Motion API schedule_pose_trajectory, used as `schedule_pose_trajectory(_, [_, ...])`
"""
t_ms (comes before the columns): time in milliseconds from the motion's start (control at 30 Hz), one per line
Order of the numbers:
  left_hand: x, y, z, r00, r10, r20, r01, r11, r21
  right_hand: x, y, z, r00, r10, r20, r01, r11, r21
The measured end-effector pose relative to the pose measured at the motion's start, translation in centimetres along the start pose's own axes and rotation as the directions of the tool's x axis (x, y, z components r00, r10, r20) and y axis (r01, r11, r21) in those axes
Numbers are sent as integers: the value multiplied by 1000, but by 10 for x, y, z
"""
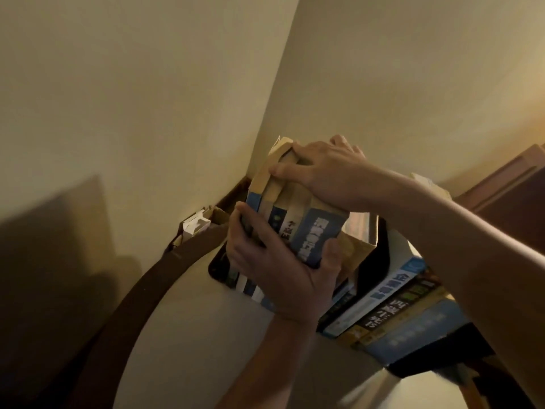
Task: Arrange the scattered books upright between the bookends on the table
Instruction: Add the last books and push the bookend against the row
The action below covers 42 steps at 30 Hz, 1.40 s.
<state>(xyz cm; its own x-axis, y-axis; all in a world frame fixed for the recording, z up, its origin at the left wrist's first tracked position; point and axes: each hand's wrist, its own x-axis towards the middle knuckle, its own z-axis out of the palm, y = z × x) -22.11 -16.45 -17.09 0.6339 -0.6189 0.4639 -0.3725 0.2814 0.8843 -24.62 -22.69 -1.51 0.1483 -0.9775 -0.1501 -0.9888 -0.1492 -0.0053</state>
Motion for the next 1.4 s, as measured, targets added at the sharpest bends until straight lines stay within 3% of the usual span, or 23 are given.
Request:
schedule_pose_trajectory(367, [-2,-3,5,1000,24,-6,-24,997,69,5,10,1,996,26,84,-12,988,-155])
schedule_pose_trajectory(667, [-2,-4,6,999,43,-8,-42,995,87,-7,10,1,996,76,51,-73,995,-72])
schedule_pose_trajectory(800, [-3,-6,5,999,52,10,-53,995,81,-7,14,2,998,18,52,-14,997,-72])
schedule_pose_trajectory(1000, [-5,-14,-3,996,72,56,-76,995,65,-29,42,-7,998,51,-32,-46,989,140])
schedule_pose_trajectory(1100, [-10,-18,-6,994,77,74,-80,996,36,-39,70,-10,988,146,-43,-143,987,78])
schedule_pose_trajectory(1400, [-10,-12,5,999,51,18,-53,995,88,-53,63,-2,998,54,-36,-54,999,1])
